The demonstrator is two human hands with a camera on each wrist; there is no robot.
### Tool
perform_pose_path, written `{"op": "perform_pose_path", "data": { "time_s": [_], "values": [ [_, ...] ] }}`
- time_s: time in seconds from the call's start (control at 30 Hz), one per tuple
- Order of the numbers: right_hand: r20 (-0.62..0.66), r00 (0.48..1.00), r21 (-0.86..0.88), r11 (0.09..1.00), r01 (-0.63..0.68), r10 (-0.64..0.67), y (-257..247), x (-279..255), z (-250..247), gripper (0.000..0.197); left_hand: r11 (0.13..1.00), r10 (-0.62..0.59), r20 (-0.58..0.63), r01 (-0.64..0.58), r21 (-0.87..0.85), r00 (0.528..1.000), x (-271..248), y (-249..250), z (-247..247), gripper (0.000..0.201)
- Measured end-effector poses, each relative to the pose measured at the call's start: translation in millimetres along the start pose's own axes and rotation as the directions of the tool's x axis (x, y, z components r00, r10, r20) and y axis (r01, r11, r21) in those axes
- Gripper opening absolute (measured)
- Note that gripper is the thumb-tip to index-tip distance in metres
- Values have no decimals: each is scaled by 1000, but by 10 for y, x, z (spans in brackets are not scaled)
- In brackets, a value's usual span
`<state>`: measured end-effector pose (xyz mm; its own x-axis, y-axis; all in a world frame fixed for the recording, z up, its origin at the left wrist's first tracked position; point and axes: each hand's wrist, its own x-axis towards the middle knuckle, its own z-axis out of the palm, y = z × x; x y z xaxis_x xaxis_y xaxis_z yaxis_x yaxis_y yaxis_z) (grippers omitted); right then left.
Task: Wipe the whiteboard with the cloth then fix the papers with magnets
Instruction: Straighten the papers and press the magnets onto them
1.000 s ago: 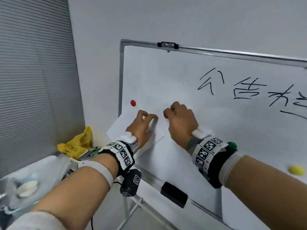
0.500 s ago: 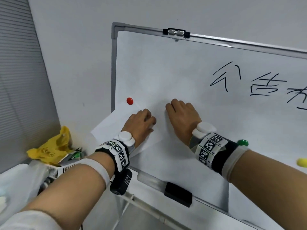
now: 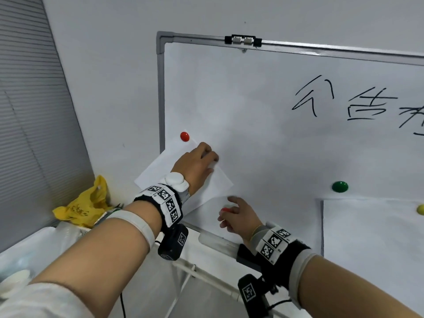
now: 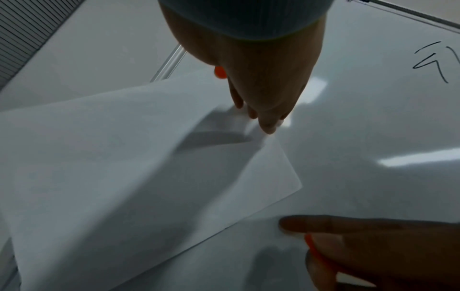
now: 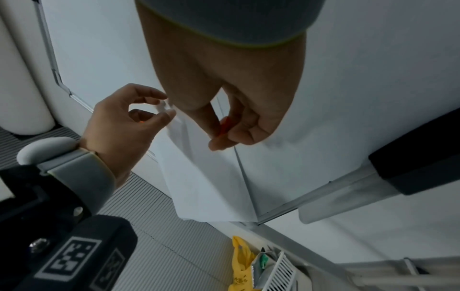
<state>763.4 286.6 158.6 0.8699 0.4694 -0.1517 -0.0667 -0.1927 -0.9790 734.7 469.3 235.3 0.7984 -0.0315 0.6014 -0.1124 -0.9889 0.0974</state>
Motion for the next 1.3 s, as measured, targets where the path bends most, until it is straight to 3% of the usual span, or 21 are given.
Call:
{"op": "perform_pose_path", "data": {
  "time_s": [0.13,0.33,0.5,0.73,0.93,1.07,1.13,1.3],
  "values": [
    [-43,999,148,988,32,-26,-69,-16,112,43,1000,-2,25,2,-2,1000,-32,-19,-46,32],
    [-98,992,199,975,96,-78,-164,-6,116,31,1000,-23,59,23,-7,998,-60,-30,-89,34],
    [-118,977,51,981,186,-179,-252,22,100,26,999,-37,85,40,-35,996,-67,-29,-71,36],
    [-230,909,-246,924,292,-349,-401,57,-2,16,998,-25,5,25,-53,1000,-23,13,-107,26],
    [-228,775,-560,730,391,-590,-822,-23,-268,10,987,-53,-83,40,-155,995,189,119,-252,9],
    [-226,673,-620,637,458,-704,-1016,-116,-424,27,942,-145,-121,100,-319,982,342,154,-245,8],
    [-158,666,-672,574,469,-729,-1068,-145,-475,26,925,-180,-140,119,-362,974,388,170,-229,8],
    [73,707,-833,347,430,-703,-1165,-117,-494,19,909,-212,-171,130,-396,962,425,227,-184,10]
  ]
}}
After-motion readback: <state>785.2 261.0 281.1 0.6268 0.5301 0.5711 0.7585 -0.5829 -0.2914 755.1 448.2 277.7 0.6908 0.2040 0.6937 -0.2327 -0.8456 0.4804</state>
